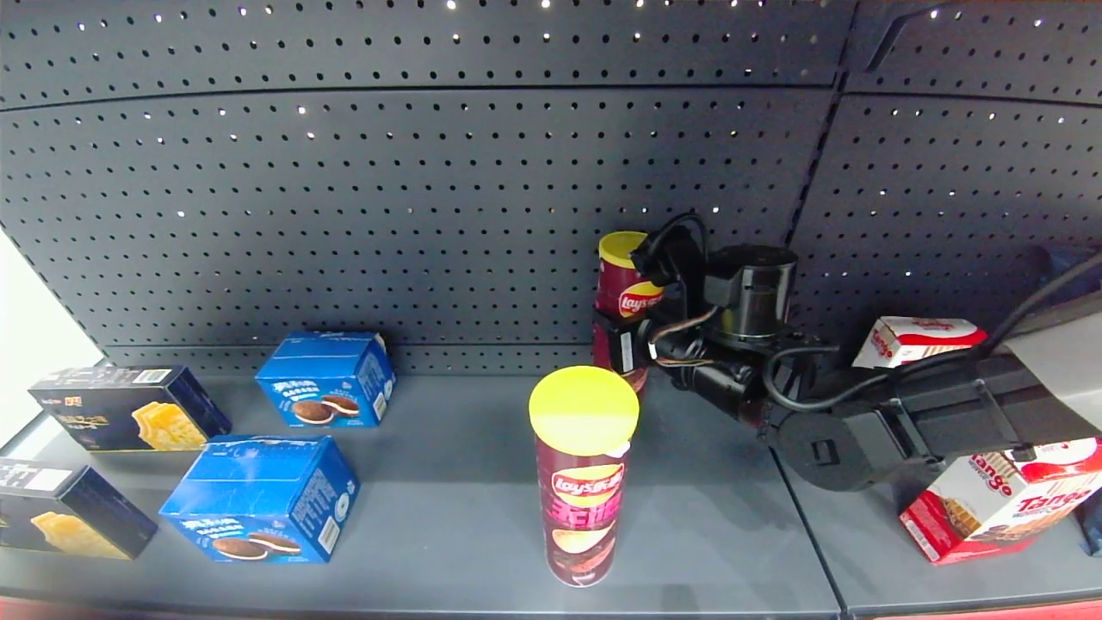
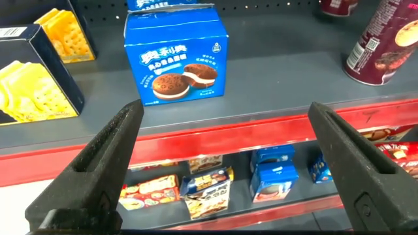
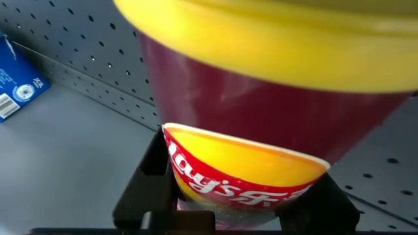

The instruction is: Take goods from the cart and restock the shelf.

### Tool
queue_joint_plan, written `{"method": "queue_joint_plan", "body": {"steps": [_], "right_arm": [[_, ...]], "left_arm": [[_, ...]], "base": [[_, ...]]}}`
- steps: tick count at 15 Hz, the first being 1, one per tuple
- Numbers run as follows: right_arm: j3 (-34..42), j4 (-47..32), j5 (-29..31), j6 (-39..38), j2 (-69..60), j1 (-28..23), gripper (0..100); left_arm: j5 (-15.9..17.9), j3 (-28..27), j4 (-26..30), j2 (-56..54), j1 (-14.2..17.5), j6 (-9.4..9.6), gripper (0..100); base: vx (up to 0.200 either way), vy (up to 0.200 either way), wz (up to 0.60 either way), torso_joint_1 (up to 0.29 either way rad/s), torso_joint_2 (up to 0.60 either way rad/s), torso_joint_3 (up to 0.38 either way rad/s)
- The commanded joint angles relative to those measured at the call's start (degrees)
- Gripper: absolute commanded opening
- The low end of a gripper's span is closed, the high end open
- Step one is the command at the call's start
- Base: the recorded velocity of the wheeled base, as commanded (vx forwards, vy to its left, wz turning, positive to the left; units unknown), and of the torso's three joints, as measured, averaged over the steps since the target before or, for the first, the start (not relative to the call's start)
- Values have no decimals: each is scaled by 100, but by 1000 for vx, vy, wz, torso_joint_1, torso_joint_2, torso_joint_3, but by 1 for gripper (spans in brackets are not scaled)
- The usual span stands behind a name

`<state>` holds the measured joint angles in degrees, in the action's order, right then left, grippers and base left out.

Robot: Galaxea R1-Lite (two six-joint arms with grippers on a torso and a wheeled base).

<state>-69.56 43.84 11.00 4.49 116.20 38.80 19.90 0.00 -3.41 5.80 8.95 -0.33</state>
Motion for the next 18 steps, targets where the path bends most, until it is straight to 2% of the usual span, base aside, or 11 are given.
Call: {"method": "queue_joint_plan", "body": {"steps": [1,18], "right_arm": [[-49,2,-1,8,113,5,0],[-225,2,52,17,386,66,0]], "left_arm": [[23,0,-1,9,2,-11,100],[58,0,-10,0,2,-11,100]], "base": [[0,0,0,0,0,0],[0,0,0,0,0,0]]}}
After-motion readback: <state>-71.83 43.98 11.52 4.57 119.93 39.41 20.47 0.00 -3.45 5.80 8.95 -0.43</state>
